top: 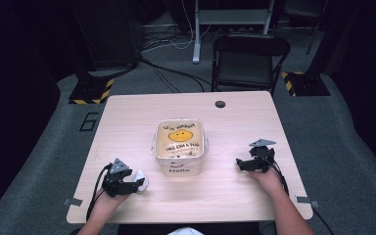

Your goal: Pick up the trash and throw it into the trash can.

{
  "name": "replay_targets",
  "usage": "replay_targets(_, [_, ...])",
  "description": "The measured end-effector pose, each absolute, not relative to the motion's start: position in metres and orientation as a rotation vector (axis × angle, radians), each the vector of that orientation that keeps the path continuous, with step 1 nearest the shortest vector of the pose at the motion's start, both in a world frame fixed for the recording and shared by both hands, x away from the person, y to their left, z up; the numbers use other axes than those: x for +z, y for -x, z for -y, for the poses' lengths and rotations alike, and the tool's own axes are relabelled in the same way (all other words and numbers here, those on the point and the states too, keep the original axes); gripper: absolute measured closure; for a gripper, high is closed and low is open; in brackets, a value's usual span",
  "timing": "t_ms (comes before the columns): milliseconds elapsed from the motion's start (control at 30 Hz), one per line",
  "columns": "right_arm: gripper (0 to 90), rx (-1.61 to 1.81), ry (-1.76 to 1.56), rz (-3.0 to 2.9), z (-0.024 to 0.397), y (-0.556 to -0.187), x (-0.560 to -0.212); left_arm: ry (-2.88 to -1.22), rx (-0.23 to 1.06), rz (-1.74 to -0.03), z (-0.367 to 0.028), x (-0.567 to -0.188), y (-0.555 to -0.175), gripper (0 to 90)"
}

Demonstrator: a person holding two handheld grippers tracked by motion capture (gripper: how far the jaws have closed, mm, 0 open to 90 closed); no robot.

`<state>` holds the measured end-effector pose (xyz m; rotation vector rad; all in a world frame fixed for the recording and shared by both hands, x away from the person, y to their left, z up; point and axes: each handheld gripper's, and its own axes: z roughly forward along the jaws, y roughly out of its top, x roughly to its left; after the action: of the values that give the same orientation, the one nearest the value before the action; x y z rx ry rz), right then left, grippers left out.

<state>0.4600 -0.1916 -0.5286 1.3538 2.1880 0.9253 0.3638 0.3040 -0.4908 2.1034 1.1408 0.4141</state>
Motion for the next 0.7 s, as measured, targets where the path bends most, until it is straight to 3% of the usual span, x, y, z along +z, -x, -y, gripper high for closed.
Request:
replay_targets(400, [0.0, 0.924, -1.355, -2.188, 0.1916, -0.4599, -0.5285, -2.122, 0.4, -1.149, -0.3021, -0.4976, -0.3661, 39.5])
replay_targets(700, [0.0, 0.924, -1.36, -2.186, 0.1914, -0.4595, -0.5285, -2.158, 0.414, -1.126, -0.3028, -0.4985, -0.3664, 52.8])
